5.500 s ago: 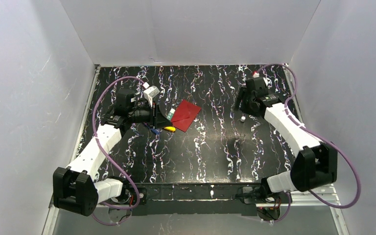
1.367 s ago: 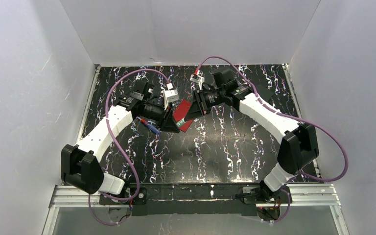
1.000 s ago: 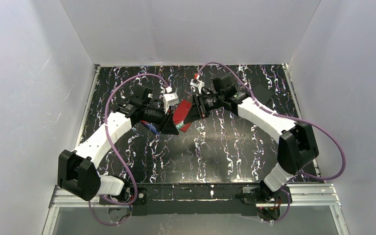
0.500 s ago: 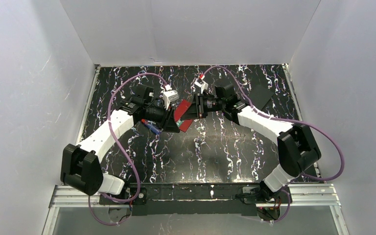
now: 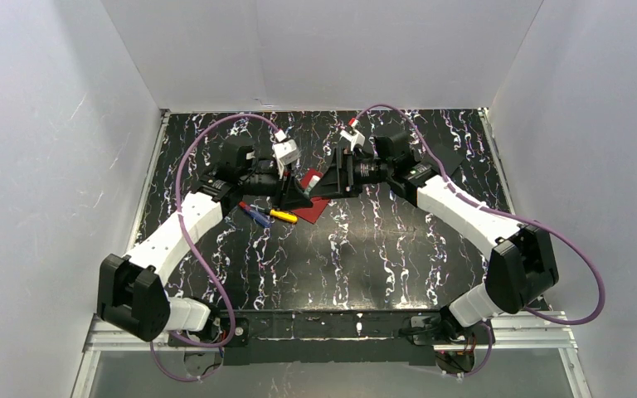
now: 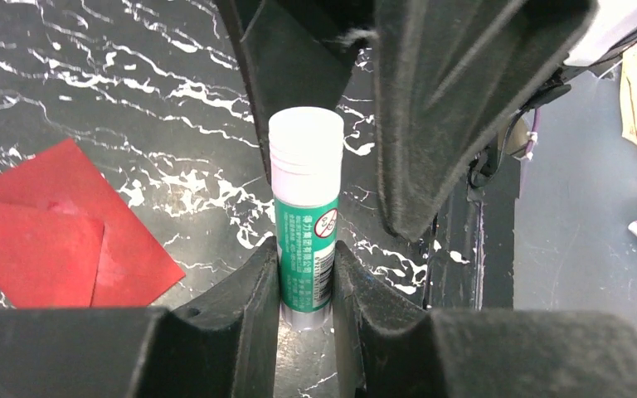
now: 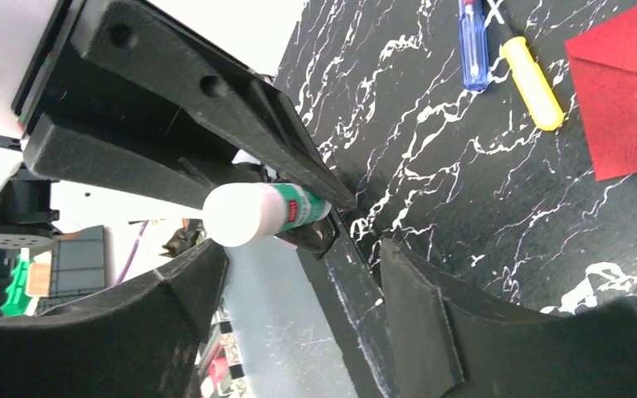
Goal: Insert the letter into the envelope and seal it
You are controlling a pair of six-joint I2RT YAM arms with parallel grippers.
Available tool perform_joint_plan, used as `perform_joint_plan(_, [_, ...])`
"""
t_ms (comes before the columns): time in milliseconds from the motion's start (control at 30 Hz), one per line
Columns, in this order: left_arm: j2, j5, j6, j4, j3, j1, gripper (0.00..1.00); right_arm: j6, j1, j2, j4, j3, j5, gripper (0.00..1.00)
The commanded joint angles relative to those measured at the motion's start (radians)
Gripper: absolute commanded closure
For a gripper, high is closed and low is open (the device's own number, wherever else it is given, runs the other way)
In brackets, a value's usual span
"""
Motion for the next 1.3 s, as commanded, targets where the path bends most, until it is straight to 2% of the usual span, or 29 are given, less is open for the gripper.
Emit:
perform_joint_plan(0, [-0.052, 0.079, 0.103, -0.03, -0.002, 0.004, 1.0, -0.027, -0.013, -0.016, -0.143, 0.106, -0.043, 0.21])
perform_joint_plan(100, [-0.052, 0.076, 0.183, -0.136, 0.023, 0.004, 1.0, -0.078, -0.017, -0.009, -0.229, 0.157, -0.038, 0.2])
perform_joint_plan(300, [-0.068, 0.044, 0.273, -0.233, 0.044, 0.003, 1.0, -0.042, -0.02, 0.006, -0.223, 0.203, -0.024, 0.22])
perform_joint_plan(433, [-0.076, 0.028, 0.286, -0.243, 0.05, 0.004, 1.0, -0.111, -0.014, 0.058, -0.37, 0.271, 0.003, 0.32])
perform_joint_plan(700, [-0.075, 0.021, 0.294, -0.261, 0.062, 0.004, 1.0, -0.182, 0.035, 0.096, -0.49, 0.339, 0.035, 0.33])
perform_joint_plan(1033, [-0.069, 0.017, 0.307, -0.284, 0.075, 0.004, 1.0, -0.158, 0.059, 0.117, -0.442, 0.351, 0.071, 0.45])
perform_joint_plan(1267, [-0.057, 0.02, 0.317, -0.299, 0.081, 0.004, 1.0, -0.163, 0.061, 0.127, -0.404, 0.339, 0.071, 0.49])
